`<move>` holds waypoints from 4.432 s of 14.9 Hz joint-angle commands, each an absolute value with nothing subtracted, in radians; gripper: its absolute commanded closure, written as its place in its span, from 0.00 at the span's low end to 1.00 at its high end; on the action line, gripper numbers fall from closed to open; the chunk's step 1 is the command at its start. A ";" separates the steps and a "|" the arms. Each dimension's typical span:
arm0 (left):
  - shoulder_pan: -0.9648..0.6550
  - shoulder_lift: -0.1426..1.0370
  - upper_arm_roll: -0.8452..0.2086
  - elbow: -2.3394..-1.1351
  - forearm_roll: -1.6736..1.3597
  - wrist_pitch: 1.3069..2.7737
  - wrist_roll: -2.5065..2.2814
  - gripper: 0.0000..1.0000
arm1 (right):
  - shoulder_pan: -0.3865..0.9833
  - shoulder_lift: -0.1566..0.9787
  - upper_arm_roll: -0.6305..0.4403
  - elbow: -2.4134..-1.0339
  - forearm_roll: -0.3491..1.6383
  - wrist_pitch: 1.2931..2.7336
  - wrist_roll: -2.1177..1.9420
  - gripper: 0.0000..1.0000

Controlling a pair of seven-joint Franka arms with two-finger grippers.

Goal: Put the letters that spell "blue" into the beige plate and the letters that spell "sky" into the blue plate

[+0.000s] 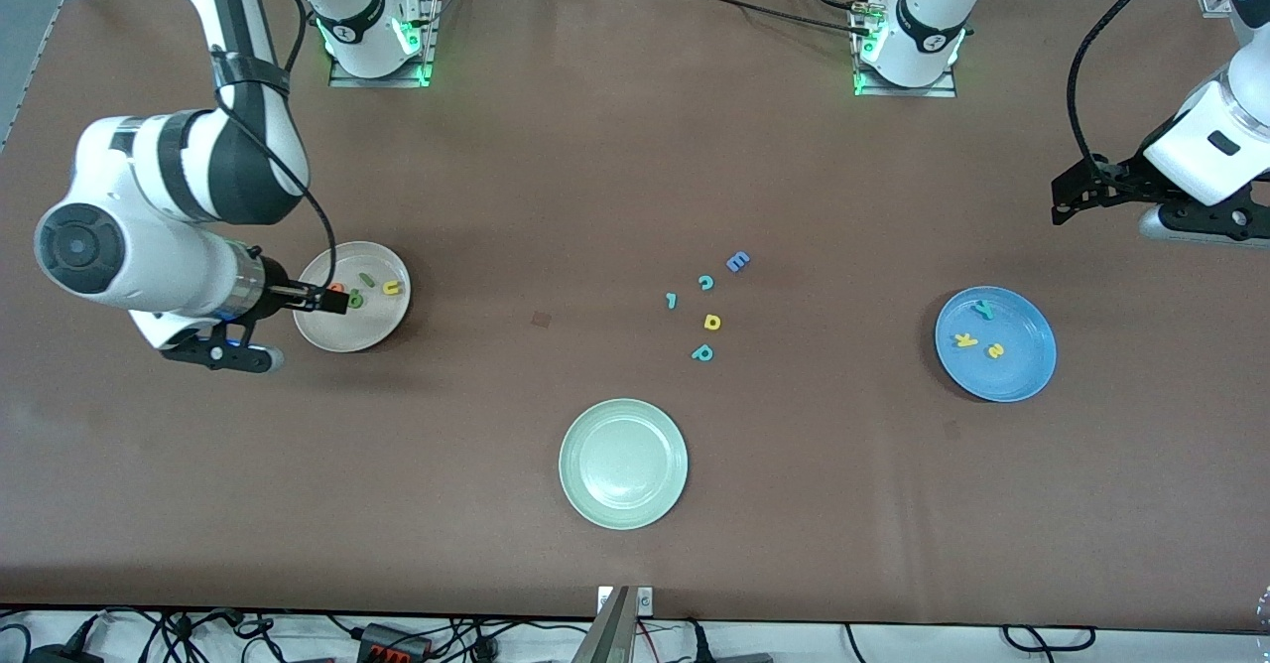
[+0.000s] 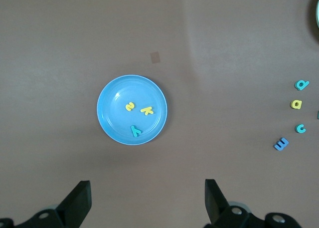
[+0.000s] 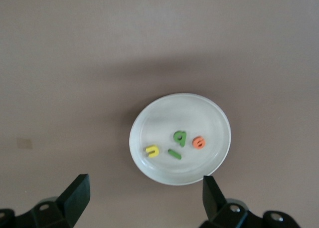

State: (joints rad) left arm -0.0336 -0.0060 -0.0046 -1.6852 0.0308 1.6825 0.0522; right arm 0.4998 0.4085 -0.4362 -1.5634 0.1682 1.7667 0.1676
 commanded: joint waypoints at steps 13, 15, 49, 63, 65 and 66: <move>-0.040 0.003 -0.011 -1.637 0.011 1.609 0.063 0.00 | -0.010 0.186 -0.112 -1.390 0.031 1.629 -0.070 0.00; -0.041 0.003 -0.012 -1.635 0.011 1.609 0.057 0.00 | -0.029 0.186 -0.100 -1.393 0.031 1.609 -0.074 0.00; -0.058 0.017 -0.014 -1.618 0.011 1.609 0.052 0.00 | -0.052 0.021 -0.014 -1.655 -0.006 1.671 -0.023 0.00; -0.041 0.005 -0.014 -1.617 -0.032 1.594 0.041 0.00 | -0.051 0.015 -0.012 -1.654 -0.044 1.649 -0.025 0.00; -0.041 0.003 -0.008 -1.617 -0.032 1.586 0.041 0.00 | -0.045 0.012 -0.012 -1.654 -0.048 1.646 -0.025 0.00; -0.040 0.003 -0.006 -1.617 -0.032 1.585 0.041 0.00 | -0.043 0.009 -0.011 -1.654 -0.046 1.646 -0.023 0.00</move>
State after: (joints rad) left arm -0.0464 0.0009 -0.0115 -1.6415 -0.0168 1.6124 0.0463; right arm -0.0378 0.0315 -0.0277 -1.6495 -0.0261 1.6575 -0.0312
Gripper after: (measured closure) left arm 0.000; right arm 0.000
